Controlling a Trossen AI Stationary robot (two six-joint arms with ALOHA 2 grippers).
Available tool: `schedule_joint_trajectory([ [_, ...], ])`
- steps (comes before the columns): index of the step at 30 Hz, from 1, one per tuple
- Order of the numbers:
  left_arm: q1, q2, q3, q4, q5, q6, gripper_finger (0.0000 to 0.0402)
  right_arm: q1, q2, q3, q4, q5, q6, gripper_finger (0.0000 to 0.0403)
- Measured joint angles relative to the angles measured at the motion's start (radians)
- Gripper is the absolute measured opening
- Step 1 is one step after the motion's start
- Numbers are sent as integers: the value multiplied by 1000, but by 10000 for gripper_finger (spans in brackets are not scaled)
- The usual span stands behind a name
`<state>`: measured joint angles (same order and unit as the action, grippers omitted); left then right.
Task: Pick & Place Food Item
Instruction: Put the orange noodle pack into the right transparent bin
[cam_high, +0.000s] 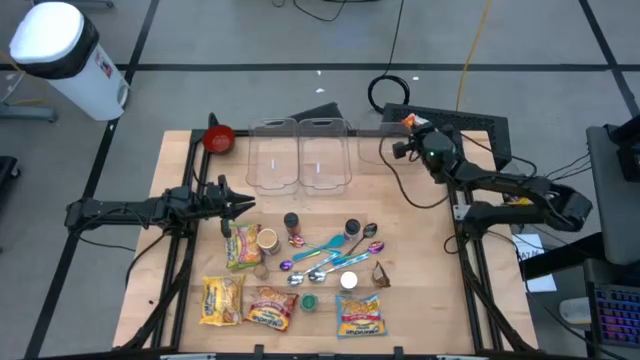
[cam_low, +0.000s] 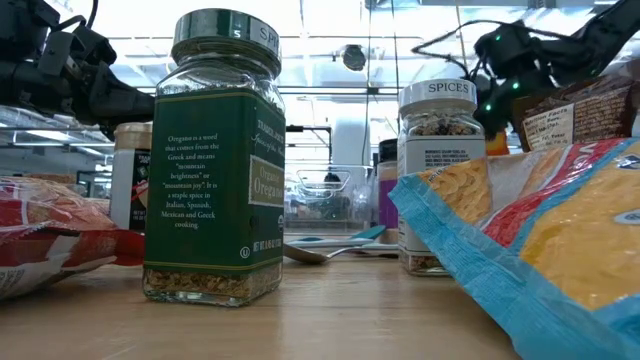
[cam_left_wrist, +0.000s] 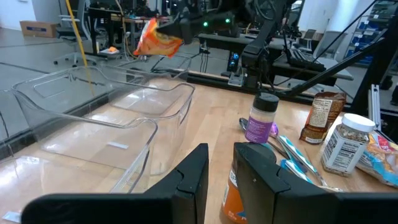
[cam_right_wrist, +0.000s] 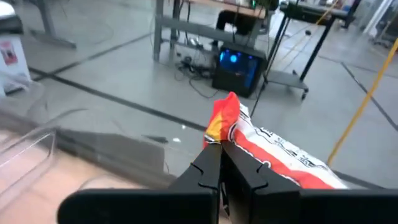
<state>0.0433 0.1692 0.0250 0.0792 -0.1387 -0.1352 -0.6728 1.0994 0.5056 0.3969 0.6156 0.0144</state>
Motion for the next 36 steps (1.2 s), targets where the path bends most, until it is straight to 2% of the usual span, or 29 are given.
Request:
schedule_joint_trajectory([
  [4,0,0,0,0,0,0,81,0,16,0,26,-49,32,0],
  [11,0,0,0,0,0,0,81,-4,29,4,132,-241,58,0],
  [15,0,0,0,0,0,0,81,-16,91,61,110,-307,103,0],
  [20,0,0,0,0,0,0,81,-21,215,155,25,-334,109,0],
  [27,0,0,0,0,0,0,81,-20,368,213,45,-416,133,0],
  [36,0,0,0,0,0,0,81,-17,459,275,60,-489,143,0],
])
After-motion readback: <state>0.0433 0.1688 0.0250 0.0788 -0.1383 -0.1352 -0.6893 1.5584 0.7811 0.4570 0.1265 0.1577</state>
